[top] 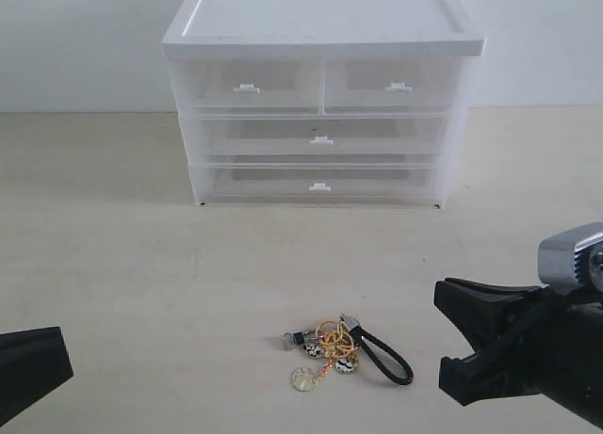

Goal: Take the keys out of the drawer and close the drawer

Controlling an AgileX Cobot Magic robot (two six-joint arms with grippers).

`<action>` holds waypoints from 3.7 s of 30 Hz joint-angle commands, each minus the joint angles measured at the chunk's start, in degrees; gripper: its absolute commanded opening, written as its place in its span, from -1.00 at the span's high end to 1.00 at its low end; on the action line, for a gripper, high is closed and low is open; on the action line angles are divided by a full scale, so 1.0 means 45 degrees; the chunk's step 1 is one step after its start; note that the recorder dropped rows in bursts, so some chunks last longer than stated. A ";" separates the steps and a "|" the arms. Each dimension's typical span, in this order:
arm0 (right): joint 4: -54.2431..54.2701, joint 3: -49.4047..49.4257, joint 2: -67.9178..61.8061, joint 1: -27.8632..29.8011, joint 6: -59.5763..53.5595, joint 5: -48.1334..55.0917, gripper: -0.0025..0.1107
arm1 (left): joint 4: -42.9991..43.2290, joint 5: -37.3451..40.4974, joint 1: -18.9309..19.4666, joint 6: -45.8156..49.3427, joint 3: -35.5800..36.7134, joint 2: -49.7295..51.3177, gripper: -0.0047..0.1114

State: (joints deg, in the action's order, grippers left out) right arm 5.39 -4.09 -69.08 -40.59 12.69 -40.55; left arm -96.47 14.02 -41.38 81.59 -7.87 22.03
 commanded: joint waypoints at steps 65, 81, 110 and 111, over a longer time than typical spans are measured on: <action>0.0012 -0.0006 0.0108 -0.0017 0.0019 -0.0210 0.96 | 2.3653 -0.1660 0.6302 -2.2056 0.1750 -0.4896 0.85; 0.0012 -0.0006 0.0108 -0.0017 0.0019 -0.0237 0.96 | 2.3778 0.0825 0.7640 -2.3127 0.1750 -0.4896 0.85; 0.0012 -0.0006 0.0108 -0.0017 0.0019 -0.0264 0.96 | 2.0948 0.1010 0.7669 -1.6615 0.1750 -0.4896 0.85; 0.0012 -0.0006 0.0108 -0.0017 0.0019 -0.0264 0.96 | 2.0671 0.0923 0.7669 -1.6256 0.1750 -0.4896 0.85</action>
State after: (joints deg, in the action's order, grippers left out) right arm 5.42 -3.98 -68.85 -40.59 12.69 -41.28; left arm 2.43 19.55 -7.10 1.28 -0.01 0.15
